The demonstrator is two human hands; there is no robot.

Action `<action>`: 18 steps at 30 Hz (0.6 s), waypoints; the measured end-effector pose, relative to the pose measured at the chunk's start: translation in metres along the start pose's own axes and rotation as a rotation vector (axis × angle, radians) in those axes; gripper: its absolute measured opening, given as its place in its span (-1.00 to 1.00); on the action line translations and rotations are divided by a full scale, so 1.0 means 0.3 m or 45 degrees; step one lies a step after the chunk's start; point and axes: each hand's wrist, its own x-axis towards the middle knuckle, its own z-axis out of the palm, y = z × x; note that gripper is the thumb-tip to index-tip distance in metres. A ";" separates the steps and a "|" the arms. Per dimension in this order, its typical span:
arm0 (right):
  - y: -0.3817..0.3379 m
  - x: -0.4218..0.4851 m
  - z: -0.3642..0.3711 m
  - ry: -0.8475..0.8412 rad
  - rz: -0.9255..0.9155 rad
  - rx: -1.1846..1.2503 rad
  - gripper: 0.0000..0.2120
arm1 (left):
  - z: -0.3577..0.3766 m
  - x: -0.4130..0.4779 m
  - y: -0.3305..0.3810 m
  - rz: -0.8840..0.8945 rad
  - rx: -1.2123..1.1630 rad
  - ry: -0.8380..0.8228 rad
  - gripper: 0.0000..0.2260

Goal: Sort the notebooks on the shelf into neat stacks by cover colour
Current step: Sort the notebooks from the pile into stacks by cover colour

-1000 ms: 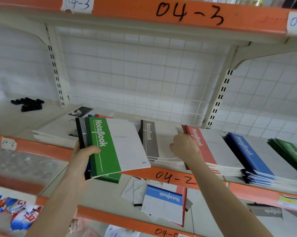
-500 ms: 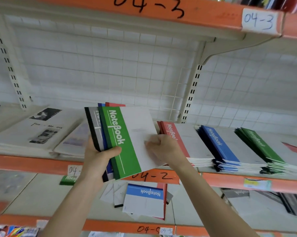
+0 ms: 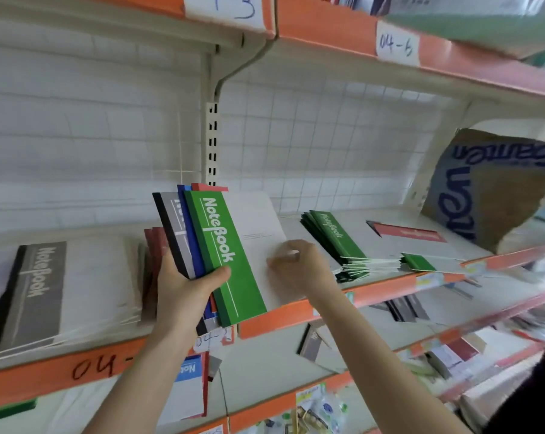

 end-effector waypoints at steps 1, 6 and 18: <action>0.018 0.013 -0.031 0.020 0.008 0.015 -0.66 | 0.038 0.001 -0.007 0.001 0.000 -0.004 -0.53; 0.102 0.076 -0.159 0.062 -0.064 -0.117 -0.83 | 0.202 0.014 -0.040 -0.006 0.021 -0.024 -0.51; 0.293 0.223 -0.373 0.167 0.042 0.244 -0.74 | 0.448 0.045 -0.118 -0.048 -0.004 -0.006 -0.64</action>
